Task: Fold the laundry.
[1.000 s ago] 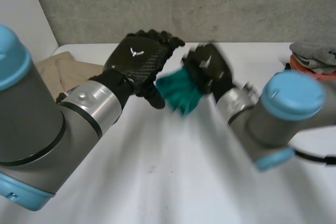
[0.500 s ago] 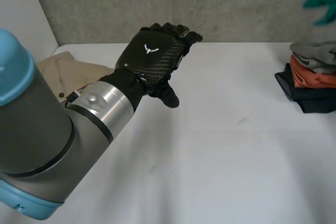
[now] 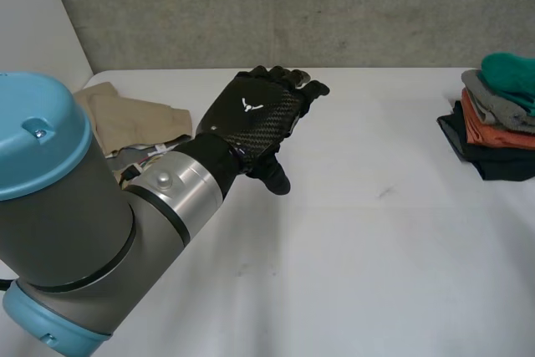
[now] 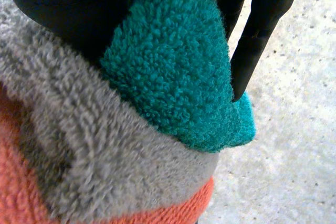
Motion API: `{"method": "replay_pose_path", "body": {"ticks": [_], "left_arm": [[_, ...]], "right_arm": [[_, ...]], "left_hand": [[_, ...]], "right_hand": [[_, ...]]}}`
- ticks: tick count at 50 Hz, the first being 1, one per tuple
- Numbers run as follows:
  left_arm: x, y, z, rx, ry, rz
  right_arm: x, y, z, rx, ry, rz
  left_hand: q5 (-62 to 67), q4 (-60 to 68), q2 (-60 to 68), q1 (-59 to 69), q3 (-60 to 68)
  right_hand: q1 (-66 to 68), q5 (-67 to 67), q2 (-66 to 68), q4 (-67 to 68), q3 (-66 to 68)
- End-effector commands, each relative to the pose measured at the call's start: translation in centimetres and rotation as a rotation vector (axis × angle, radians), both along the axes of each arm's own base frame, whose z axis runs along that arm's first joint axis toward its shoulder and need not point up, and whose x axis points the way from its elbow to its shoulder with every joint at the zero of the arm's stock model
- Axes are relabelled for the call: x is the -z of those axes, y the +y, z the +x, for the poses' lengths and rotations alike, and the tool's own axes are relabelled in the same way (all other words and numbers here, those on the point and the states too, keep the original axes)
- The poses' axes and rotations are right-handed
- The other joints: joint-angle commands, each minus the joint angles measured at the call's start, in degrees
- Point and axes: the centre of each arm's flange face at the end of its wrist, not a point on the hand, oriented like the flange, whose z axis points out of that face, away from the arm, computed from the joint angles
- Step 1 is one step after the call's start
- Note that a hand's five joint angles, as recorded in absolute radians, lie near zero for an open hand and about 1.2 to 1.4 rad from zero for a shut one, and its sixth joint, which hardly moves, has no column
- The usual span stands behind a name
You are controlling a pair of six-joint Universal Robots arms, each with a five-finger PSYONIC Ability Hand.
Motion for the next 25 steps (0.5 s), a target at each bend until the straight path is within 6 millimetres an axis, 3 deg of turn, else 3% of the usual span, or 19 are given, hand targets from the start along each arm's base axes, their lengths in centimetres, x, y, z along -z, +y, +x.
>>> {"method": "replay_pose_path", "body": {"ticks": [1, 6, 11, 15, 20, 25], "left_arm": [[-0.1, 0.4, -0.1, 0.01, 0.003, -0.003], [-0.4, 0.5, -0.1, 0.013, 0.007, -0.007], [-0.6, 1.5, -0.5, 0.056, 0.011, -0.014], [-0.8, 2.1, -0.7, 0.099, 0.015, -0.014], [-1.1, 2.5, -0.4, 0.109, 0.02, -0.017], [-1.9, 2.8, -0.2, 0.113, 0.037, -0.037]], "right_arm": [[-1.8, 1.3, 0.5, 0.036, -0.011, 0.0], [-4.6, 3.0, 0.0, 0.076, -0.034, 0.053], [-6.9, 5.1, -3.7, 0.222, -0.045, 0.141], [-8.0, 6.7, -6.4, 0.423, 0.016, 0.215], [-11.4, 8.3, -11.8, 0.817, 0.233, 0.194], [-14.8, 8.5, -12.4, 1.006, 0.302, 0.106]], "left_hand": [[-0.85, -0.71, -0.84, 0.19, -1.14], [-1.02, -0.88, -1.0, 0.02, -1.31], [-1.36, -1.21, -1.34, -0.32, -1.64], [-1.19, -1.04, -1.17, -0.15, -1.47], [-1.19, -1.04, -1.17, -0.15, -1.47], [-1.19, -1.04, -1.17, -0.15, -1.47]], "right_hand": [[-49.19, -57.8, -55.31, -58.75, -56.12], [-49.19, -57.8, -55.31, -58.75, -56.12], [-49.19, -57.8, -55.31, -58.75, -56.12], [-49.19, -57.8, -55.31, -58.75, -56.12], [-49.19, -57.8, -55.31, -58.75, -56.12], [-49.19, -57.8, -55.31, -58.75, -56.12]]}}
